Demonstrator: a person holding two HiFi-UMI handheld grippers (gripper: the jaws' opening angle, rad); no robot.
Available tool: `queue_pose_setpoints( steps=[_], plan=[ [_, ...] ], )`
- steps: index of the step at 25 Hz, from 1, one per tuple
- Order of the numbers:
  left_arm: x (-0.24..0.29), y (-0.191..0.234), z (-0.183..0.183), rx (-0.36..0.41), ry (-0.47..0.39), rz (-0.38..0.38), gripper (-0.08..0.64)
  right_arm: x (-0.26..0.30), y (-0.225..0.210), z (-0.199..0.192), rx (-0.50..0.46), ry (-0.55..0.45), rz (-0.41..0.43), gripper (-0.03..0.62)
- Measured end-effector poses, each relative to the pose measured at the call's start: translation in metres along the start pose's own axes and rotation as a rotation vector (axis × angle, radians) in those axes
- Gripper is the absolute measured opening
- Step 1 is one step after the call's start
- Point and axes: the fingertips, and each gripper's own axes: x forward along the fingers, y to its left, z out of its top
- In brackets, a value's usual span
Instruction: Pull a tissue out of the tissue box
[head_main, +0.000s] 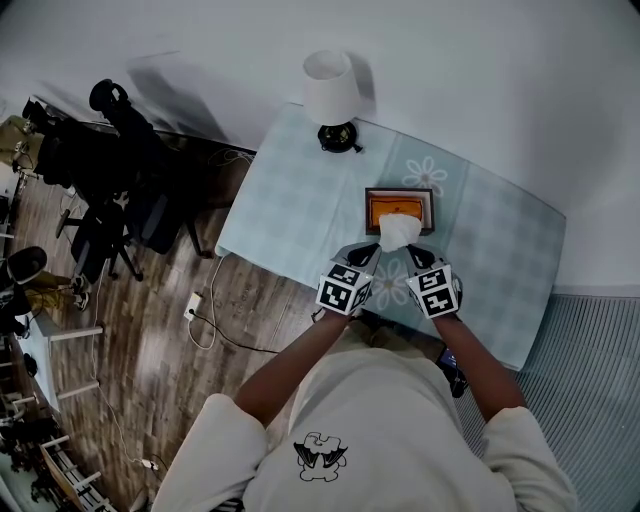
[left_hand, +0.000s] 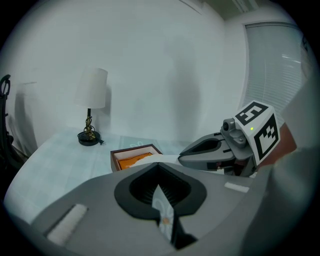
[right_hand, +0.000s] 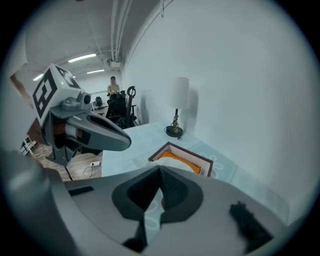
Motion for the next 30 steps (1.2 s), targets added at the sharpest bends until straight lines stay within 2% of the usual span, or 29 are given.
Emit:
queue_pose_setpoints(
  steps=[12,17,20,25,30],
  plan=[
    [-0.037,-0.017,0.009,-0.049,-0.067,-0.037,0.006,-0.060,0.017,0.030,0.173,-0.157,0.033,0.014],
    [-0.056,-0.022,0.019,-0.015,-0.110,-0.028,0.006,-0.082,0.016,0.032,0.272,-0.213,0.044,0.014],
    [-0.066,-0.028,0.025,-0.020,-0.143,-0.020,0.006,-0.094,0.015,0.033,0.329,-0.248,0.040,0.014],
    [-0.076,-0.038,0.034,-0.090,-0.219,-0.028,0.006,-0.110,0.019,0.036,0.386,-0.308,0.055,0.014],
    [-0.087,-0.052,0.049,-0.081,-0.270,-0.050,0.006,-0.130,0.030,0.048,0.402,-0.422,0.088,0.014]
  ],
)
